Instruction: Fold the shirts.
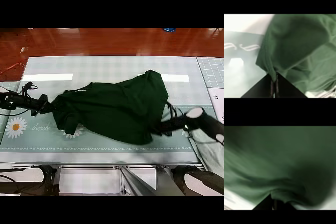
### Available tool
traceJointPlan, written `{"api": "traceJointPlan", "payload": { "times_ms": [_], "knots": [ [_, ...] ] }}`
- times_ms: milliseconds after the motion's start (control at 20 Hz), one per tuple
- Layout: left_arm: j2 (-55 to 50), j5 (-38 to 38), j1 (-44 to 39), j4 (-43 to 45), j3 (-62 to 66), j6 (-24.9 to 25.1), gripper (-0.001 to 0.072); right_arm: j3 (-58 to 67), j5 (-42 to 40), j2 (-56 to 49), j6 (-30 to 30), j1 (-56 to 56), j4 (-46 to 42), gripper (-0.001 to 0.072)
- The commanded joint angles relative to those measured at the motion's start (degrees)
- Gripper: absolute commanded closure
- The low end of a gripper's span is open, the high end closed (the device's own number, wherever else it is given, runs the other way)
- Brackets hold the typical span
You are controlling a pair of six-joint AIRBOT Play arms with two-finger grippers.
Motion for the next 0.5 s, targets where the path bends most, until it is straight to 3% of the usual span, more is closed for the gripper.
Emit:
{"api": "traceJointPlan", "payload": {
  "times_ms": [0,300,450],
  "knots": [
    [4.6,0.4,0.1,-6.5,1.2,-0.2,0.0687,13.9,4.2,-1.7,-3.0,2.7,2.2,0.0688],
    [20.5,4.5,0.1,-23.7,20.6,-0.2,0.0687,54.6,9.5,6.5,0.9,-5.2,-4.1,0.0689],
    [27.0,8.5,0.1,-25.7,32.7,-0.3,0.0687,70.4,10.4,10.4,1.6,-7.3,-7.1,0.0689]
  ]
}}
